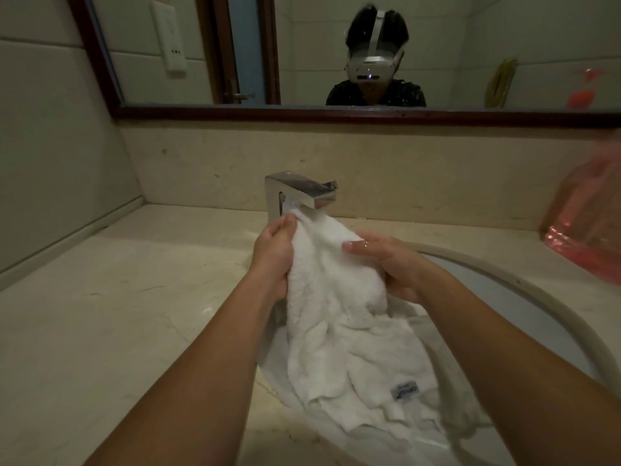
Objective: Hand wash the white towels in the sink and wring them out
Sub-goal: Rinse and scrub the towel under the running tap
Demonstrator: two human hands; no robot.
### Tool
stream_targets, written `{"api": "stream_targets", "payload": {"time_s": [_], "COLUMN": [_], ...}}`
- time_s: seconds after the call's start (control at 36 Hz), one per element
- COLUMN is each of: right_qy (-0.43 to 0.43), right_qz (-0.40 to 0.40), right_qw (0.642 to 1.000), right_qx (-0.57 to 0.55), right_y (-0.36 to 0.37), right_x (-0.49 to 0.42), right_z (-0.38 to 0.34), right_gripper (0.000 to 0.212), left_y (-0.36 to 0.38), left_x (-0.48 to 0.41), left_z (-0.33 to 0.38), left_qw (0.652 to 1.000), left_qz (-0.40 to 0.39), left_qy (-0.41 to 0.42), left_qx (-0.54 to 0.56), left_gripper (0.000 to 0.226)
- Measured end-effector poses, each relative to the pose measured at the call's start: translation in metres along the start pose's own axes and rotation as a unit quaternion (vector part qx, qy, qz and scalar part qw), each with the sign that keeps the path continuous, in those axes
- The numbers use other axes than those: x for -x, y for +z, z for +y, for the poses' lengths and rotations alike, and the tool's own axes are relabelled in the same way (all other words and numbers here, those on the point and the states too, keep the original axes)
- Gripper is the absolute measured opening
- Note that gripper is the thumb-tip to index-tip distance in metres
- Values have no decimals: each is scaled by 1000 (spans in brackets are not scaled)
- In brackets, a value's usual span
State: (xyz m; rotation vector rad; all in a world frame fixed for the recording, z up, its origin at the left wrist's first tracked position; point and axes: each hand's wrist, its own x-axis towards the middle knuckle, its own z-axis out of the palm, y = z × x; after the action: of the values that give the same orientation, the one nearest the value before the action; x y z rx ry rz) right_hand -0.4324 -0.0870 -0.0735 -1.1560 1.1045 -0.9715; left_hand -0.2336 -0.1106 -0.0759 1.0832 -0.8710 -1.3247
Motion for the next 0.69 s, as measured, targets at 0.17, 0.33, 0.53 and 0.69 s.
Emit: {"api": "stream_targets", "payload": {"time_s": [0.17, 0.33, 0.53, 0.69], "right_qy": [-27, -58, -12, -56], "right_qz": [67, 67, 95, 148], "right_qw": [997, 989, 980, 986], "right_qx": [-33, -117, -172, -43], "right_y": [-4, -6, -9, -21], "right_x": [-3, -3, -11, -8], "right_z": [1, -4, -1, 1], "right_gripper": [29, 28, 45, 43], "left_y": [2, 11, 18, 16], "left_x": [-1, 4, 11, 9], "left_z": [-2, -5, -5, -2], "left_qw": [1000, 994, 981, 990], "left_qz": [-25, -46, -41, -19], "left_qy": [-11, -18, -149, -84], "left_qx": [13, -95, -117, -108], "left_gripper": [37, 48, 72, 64]}}
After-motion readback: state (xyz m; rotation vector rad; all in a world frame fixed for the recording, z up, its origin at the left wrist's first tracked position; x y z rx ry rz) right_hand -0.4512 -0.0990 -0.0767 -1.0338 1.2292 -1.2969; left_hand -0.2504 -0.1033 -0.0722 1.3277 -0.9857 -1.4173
